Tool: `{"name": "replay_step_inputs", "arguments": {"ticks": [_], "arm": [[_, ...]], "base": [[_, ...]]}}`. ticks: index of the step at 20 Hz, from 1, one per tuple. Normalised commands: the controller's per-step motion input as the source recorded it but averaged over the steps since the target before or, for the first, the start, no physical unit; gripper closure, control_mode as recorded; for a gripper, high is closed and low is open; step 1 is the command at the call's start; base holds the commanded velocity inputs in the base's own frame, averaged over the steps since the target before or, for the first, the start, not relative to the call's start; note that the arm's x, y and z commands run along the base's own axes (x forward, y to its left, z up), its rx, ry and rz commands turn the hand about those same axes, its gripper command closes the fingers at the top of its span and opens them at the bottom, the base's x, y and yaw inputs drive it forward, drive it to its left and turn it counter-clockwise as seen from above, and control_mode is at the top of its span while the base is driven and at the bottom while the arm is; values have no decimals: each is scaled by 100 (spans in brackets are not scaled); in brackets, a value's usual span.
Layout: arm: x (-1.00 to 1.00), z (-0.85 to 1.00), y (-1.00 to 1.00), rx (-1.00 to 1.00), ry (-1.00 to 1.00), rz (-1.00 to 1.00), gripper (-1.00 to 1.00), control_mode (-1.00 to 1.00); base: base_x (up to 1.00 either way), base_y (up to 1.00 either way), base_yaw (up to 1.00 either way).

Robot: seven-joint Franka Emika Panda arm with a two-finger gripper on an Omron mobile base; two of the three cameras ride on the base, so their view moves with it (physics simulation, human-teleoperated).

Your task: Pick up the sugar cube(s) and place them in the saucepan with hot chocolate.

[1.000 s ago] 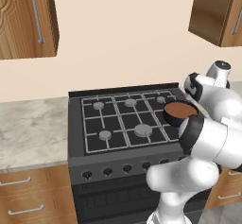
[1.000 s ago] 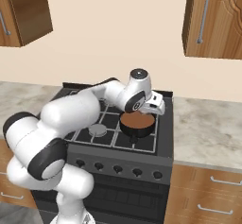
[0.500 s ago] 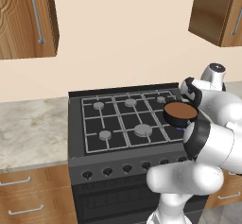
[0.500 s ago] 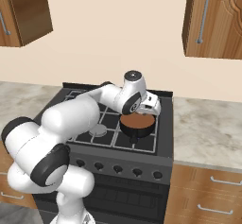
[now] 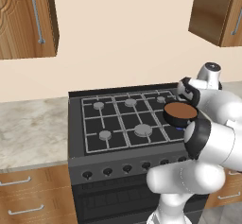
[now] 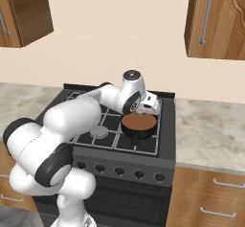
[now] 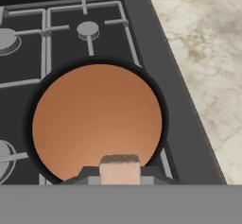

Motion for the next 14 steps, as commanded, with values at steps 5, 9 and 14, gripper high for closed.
{"name": "replay_step_inputs", "arguments": {"ticks": [5, 9, 14], "arm": [[22, 0, 17, 0, 0, 0, 100, -100], [33, 0, 12, -2, 12, -4, 100, -100], [13, -7, 4, -2, 22, -4, 100, -100]], "base": [[0, 0, 0], [0, 0, 0], [0, 0, 0]]}}
